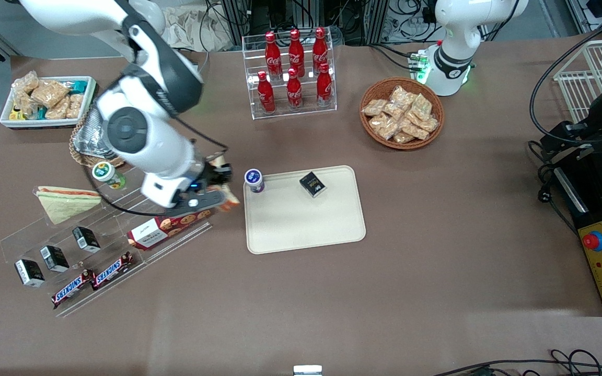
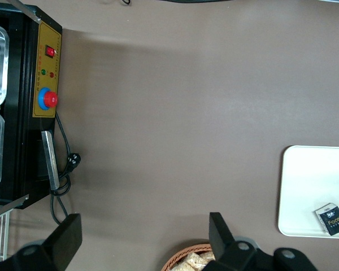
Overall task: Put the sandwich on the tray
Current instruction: 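Carry the sandwich with the right gripper over to the cream tray, then lower the sandwich onto the tray and open the right gripper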
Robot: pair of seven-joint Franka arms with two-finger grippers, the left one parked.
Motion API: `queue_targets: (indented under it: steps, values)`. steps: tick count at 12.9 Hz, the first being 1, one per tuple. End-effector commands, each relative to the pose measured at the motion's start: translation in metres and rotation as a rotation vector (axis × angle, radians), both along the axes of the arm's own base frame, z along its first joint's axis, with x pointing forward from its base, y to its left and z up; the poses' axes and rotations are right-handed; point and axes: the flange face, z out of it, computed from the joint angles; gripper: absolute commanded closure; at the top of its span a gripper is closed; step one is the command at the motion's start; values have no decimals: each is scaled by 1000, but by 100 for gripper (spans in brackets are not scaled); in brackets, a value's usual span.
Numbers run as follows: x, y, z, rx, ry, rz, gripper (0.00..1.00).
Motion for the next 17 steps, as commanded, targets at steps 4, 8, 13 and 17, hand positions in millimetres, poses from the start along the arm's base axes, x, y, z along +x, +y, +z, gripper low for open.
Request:
queue_targets:
  steps: [4, 8, 13, 17]
  values:
    - [16, 67, -91, -14, -229, 532, 100]
    - [28, 87, -166, 111, -382, 893, 100]
    - [6, 133, -215, 145, -509, 1193, 100]
    - [18, 149, -230, 35, -567, 1407, 100]
